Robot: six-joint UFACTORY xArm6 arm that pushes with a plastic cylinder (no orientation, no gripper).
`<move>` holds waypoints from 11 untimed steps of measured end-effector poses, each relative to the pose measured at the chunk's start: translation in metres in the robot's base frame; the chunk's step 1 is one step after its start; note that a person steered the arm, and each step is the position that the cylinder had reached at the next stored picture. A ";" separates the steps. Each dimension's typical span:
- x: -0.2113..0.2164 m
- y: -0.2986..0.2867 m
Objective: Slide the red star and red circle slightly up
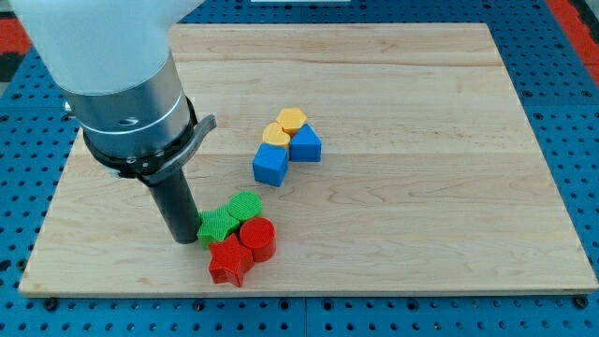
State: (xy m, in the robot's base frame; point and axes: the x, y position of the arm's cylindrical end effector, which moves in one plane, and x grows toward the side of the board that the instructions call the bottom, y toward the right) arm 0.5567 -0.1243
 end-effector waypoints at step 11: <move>0.062 0.111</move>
